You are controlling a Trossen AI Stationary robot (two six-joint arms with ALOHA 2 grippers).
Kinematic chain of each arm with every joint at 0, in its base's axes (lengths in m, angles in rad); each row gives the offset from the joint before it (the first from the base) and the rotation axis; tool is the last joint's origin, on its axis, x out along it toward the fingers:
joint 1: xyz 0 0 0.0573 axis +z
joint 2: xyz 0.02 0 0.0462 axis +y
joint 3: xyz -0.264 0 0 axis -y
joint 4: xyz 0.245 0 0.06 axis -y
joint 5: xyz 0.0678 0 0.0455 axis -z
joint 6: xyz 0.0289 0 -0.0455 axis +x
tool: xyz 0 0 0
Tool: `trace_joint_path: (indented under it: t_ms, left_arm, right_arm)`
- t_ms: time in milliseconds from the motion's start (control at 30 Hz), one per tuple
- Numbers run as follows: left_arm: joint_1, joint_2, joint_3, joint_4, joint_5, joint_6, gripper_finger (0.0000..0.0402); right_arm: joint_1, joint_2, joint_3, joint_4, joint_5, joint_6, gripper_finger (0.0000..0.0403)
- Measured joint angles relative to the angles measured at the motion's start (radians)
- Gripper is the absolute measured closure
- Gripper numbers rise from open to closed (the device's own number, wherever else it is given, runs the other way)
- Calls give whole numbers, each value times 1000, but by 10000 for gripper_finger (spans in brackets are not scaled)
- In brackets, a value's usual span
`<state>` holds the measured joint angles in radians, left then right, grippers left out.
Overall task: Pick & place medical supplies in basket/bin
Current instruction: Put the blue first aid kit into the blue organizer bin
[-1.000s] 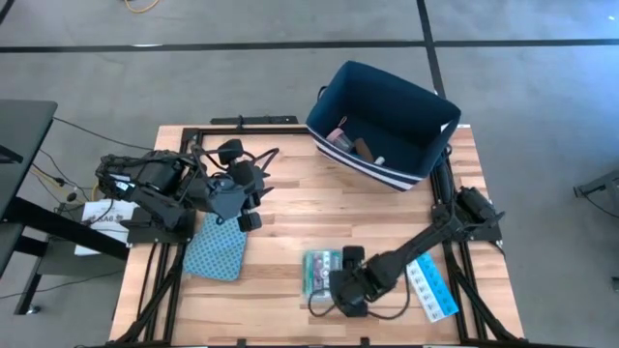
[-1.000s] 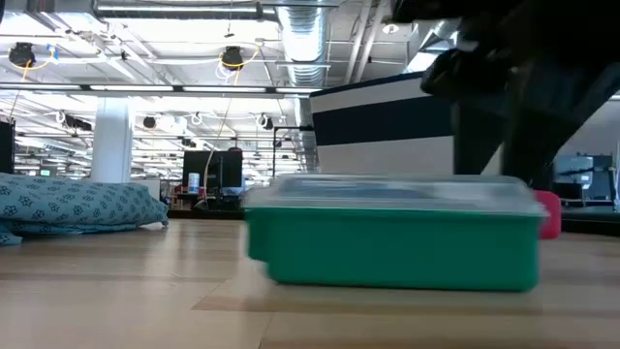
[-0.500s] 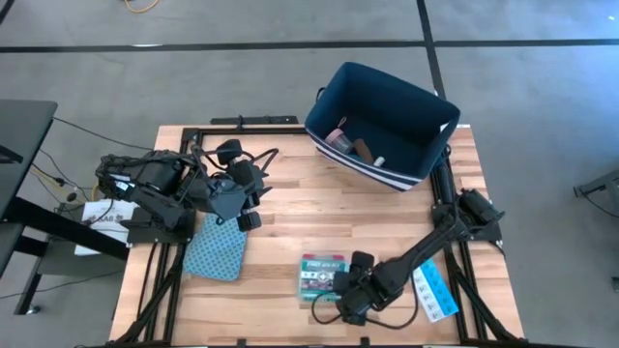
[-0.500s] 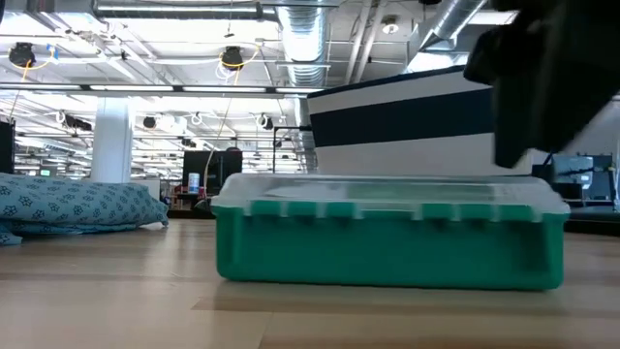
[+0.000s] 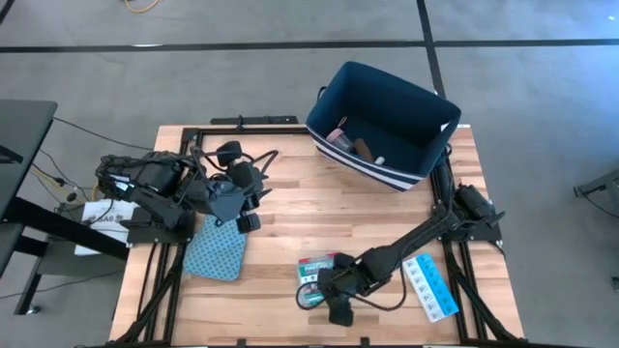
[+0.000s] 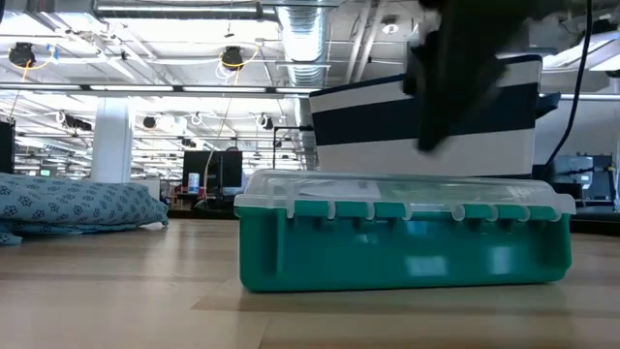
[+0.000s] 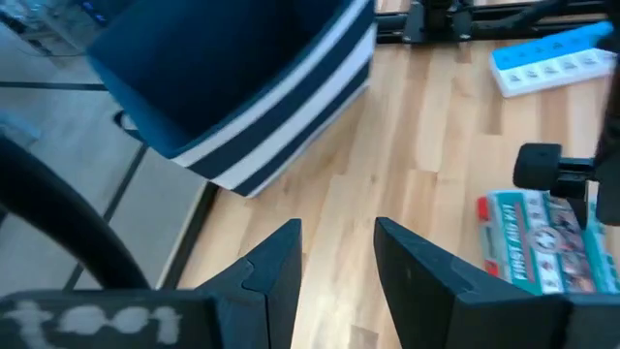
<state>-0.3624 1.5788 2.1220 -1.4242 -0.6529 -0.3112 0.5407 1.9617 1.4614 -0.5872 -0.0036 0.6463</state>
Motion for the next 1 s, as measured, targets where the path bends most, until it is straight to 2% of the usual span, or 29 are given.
trace_joint_path:
  t_ms: [67, 167, 300, 400, 533, 667, 800, 900, 1000]
  left_arm:
    - [-15, 6, 0, 0, 14, -11, 279]
    - [-52, 12, -28, -3, 15, -49, 279]
    - [-102, 13, -195, 34, -4, -145, 279]
    - [-133, 14, -364, 141, -9, -176, 279]
    - [-142, 15, -598, 427, 30, -155, 279]
    - [-86, 16, -796, 849, 181, -21, 279]
    - [17, 16, -952, 1194, 403, 35, 279]
    - [100, 27, -1045, 1354, 556, 29, 279]
    - [163, 71, -1114, 1452, 641, -25, 279]
  right_arm:
    - [-8, -2, 12, 26, -23, -41, 168]
    - [-19, -1, 57, -74, -17, -54, 168]
    - [-27, -20, 143, -293, 30, -72, 168]
    - [-9, -82, 203, -441, 129, -96, 169]
    - [45, -222, 246, -574, 329, -92, 169]
    - [108, -377, 249, -640, 525, -68, 169]
    - [174, -478, 251, -642, 702, -25, 169]
    - [201, -504, 251, -645, 746, -26, 169]
    - [205, -509, 250, -668, 743, -26, 169]
